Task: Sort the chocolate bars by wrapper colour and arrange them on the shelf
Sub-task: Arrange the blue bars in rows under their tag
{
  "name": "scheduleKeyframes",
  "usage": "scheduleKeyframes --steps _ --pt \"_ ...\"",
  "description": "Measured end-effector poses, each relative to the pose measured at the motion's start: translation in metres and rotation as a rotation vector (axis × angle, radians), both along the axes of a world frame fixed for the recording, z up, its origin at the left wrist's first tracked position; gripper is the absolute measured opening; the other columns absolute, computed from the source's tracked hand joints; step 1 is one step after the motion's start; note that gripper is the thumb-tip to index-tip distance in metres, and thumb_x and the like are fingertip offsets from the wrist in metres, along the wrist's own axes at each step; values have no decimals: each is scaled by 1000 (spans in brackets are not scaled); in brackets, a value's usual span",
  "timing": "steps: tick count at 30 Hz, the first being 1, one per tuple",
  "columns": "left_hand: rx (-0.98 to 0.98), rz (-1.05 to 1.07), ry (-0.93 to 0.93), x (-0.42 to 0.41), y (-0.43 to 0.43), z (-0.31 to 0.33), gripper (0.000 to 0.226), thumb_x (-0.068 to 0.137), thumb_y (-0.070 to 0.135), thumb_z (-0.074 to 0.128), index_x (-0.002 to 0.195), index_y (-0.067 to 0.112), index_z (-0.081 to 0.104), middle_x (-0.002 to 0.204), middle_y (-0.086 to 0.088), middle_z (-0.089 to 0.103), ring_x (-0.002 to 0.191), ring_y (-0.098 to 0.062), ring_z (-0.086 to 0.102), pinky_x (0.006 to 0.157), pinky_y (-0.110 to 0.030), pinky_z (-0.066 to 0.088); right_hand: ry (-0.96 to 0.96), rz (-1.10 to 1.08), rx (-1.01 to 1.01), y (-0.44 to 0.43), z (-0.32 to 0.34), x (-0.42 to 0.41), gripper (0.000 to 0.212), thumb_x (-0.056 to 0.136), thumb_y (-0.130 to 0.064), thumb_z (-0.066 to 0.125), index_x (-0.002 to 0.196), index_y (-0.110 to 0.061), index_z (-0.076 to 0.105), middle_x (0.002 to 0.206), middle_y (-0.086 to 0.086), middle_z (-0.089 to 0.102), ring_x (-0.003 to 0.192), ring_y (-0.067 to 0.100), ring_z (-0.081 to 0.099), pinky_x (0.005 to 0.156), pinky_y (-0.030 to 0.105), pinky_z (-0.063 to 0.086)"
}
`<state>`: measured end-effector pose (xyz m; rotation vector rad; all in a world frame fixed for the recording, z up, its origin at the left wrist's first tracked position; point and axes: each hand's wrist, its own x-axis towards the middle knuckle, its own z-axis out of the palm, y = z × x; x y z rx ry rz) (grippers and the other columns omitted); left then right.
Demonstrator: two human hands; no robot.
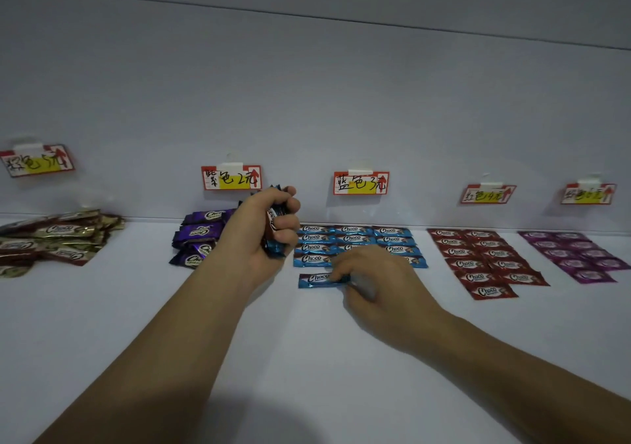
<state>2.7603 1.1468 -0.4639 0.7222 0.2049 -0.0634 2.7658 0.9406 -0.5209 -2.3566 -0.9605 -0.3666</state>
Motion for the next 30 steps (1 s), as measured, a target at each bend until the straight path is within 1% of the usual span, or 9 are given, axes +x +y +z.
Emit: scheduleKeyframes --steps 3,6,8,11,16,19,23,27,30 --pt "-14 7 -4 1 2 1 16 97 9 51 113 12 55 70 1 57 42 -4 39 32 -14 31 -11 25 -79 -2 -1 -3 32 82 -20 61 112 -26 71 117 -16 62 113 1 52 94 22 48" --pt "-14 5 -11 0 2 1 17 97 9 51 113 12 55 69 1 57 42 -4 39 33 -14 31 -21 93 -226 1 0 -4 39 86 -21 55 123 -26 67 118 -14 61 111 3 51 93 23 48" --pt "-20 5 -16 0 2 3 16 97 9 51 112 13 55 69 1 57 42 -4 39 34 -13 31 -28 108 -256 3 1 -3 39 88 -20 54 125 -26 66 119 -12 60 111 6 51 94 25 48" --pt "-48 6 -16 0 4 4 15 97 9 52 111 13 55 69 1 57 42 -4 39 34 -13 32 -36 109 -262 6 1 -3 41 88 -21 52 127 -25 65 123 -11 58 113 8 52 95 27 49" --pt "-80 21 -8 1 7 3 13 97 9 52 109 14 54 69 2 56 43 -4 40 35 -13 32 -32 77 -257 6 -1 -4 42 91 -23 53 131 -25 63 126 -12 56 114 5 49 95 23 48" --pt "-71 32 -2 2 7 2 14 97 10 52 110 14 54 69 1 57 43 -5 41 35 -13 34 -31 76 -270 7 -2 -4 42 92 -24 53 133 -26 62 127 -13 55 114 5 47 94 18 43" --pt "-65 34 7 2 5 2 13 97 11 53 109 14 55 69 1 57 43 -5 42 36 -14 35 -39 75 -254 6 -2 -4 41 91 -23 53 131 -25 63 125 -12 56 113 5 47 93 20 45" --pt "-60 35 38 1 3 2 3 97 15 57 96 12 58 68 1 58 44 -5 45 37 -15 39 -44 72 -251 5 -3 -3 41 94 -25 53 134 -28 61 128 -14 53 115 2 45 94 18 44" --pt "-68 68 97 3 -5 -4 10 98 13 58 88 9 57 67 -2 57 52 -11 52 44 -22 48 -54 96 -157 5 -1 -4 38 93 -27 56 131 -30 61 125 -17 54 115 2 46 92 16 43"
